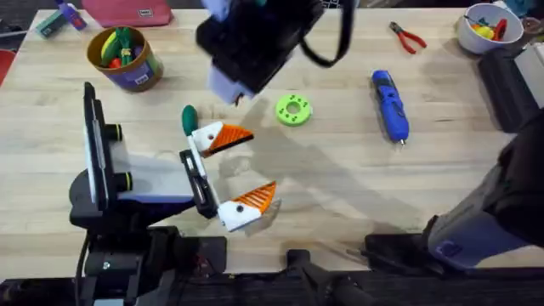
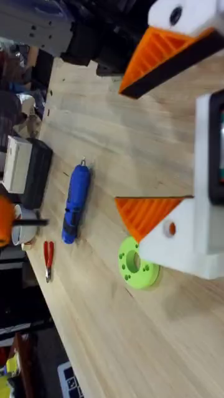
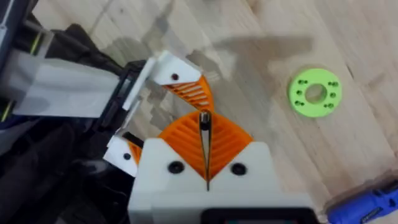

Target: Pick up the gripper from the table and insert it into the empty holder that is missing its gripper. Then pick up a screw, insert it into the mounting hole, and use the screwdriver to tighten it. Finally, clean up the table by picking up the vegetable and placing it into the bucket.

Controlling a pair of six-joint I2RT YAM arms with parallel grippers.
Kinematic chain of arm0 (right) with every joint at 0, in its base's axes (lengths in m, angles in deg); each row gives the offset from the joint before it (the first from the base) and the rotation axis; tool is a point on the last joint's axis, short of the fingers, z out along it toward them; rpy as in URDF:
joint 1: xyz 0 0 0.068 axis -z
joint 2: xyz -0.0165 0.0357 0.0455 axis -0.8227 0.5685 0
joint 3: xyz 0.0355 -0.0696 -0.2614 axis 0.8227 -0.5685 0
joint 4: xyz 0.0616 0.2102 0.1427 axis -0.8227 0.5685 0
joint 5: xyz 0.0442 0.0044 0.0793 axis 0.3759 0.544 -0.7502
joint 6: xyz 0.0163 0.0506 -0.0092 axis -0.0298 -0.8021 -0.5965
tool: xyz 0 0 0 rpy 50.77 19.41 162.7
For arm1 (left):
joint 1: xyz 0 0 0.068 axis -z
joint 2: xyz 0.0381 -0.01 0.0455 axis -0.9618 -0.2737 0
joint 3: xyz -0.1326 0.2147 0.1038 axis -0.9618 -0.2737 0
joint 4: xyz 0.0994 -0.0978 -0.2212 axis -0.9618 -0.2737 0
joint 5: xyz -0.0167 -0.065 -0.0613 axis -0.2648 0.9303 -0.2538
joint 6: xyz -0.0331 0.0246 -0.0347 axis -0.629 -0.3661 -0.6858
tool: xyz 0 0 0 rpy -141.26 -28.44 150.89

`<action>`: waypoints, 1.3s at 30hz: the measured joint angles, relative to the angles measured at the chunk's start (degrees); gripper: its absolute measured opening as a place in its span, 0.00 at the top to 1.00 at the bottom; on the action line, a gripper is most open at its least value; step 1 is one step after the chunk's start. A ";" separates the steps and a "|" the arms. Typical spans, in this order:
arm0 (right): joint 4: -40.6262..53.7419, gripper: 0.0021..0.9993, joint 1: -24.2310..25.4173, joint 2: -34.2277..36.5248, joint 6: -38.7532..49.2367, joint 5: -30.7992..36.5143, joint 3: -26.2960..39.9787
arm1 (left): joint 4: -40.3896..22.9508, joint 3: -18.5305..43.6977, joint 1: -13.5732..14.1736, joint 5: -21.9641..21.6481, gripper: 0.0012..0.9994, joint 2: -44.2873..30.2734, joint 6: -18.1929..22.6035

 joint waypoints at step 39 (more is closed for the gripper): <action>-3.89 1.00 -7.08 5.86 13.54 -0.99 0.00 | 0.00 0.00 0.00 0.00 0.01 0.00 0.00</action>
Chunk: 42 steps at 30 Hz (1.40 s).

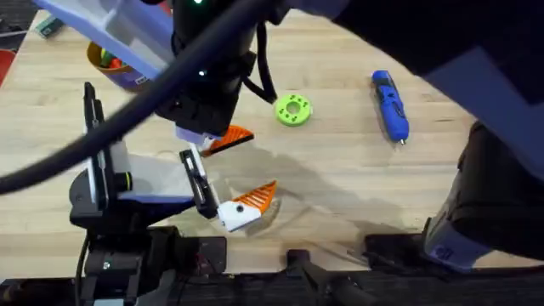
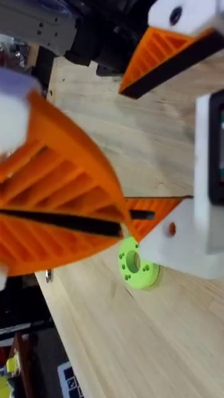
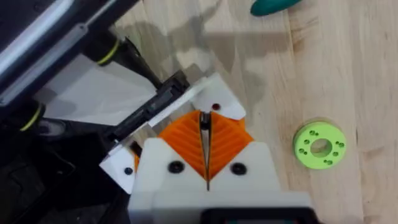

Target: Pick up the gripper from the table and insert it into the empty holder that is missing its gripper. Then pick up a screw, insert it into the mounting hole, and use the screwdriver to tighten it. Finally, clean up the table by picking up the vegetable and placing it into the bucket.

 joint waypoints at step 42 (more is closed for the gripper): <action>0.63 1.00 1.64 1.70 -0.02 -1.06 0.00 | 0.00 0.00 0.00 0.00 0.01 0.00 0.00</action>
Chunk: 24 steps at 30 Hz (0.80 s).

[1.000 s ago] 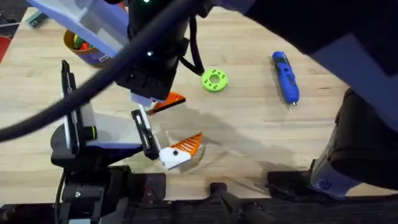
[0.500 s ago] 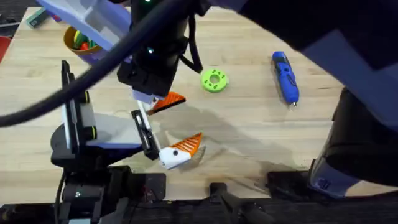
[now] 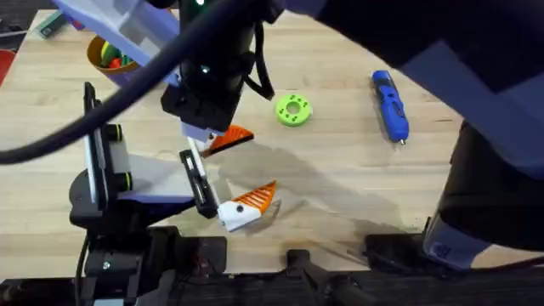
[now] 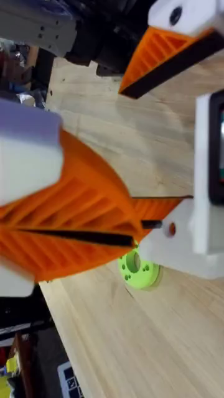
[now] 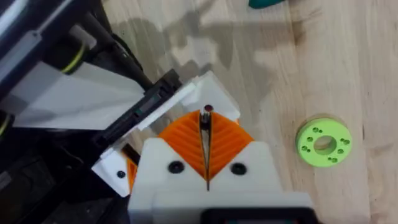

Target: Pick up the gripper from the table and insert it into the empty holder that is missing its gripper. Then pick up a screw, insert it into the mounting hole, and use the screwdriver to tighten it. Finally, clean up the table by picking up the vegetable and placing it into the bucket.

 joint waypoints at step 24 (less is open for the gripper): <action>-0.35 1.00 0.48 0.92 -0.02 -0.45 0.00 | 0.00 0.00 0.00 0.00 0.01 0.00 0.00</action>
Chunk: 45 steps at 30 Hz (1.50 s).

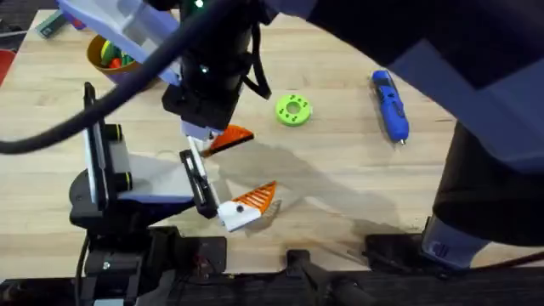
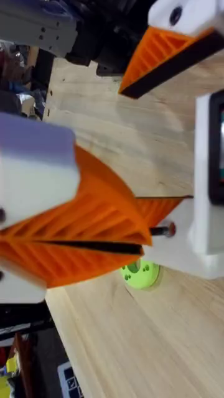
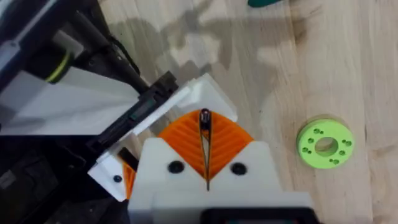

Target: Pick up the gripper from the table and insert it into the empty holder that is missing its gripper. Then pick up a screw, insert it into the mounting hole, and use the screwdriver to tighten it. Finally, clean up the table by picking up the vegetable and placing it into the bucket.

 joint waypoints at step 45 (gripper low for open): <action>-1.38 1.00 0.00 0.00 0.00 -0.90 -2.78 | 0.00 0.00 0.00 0.00 0.01 0.00 0.00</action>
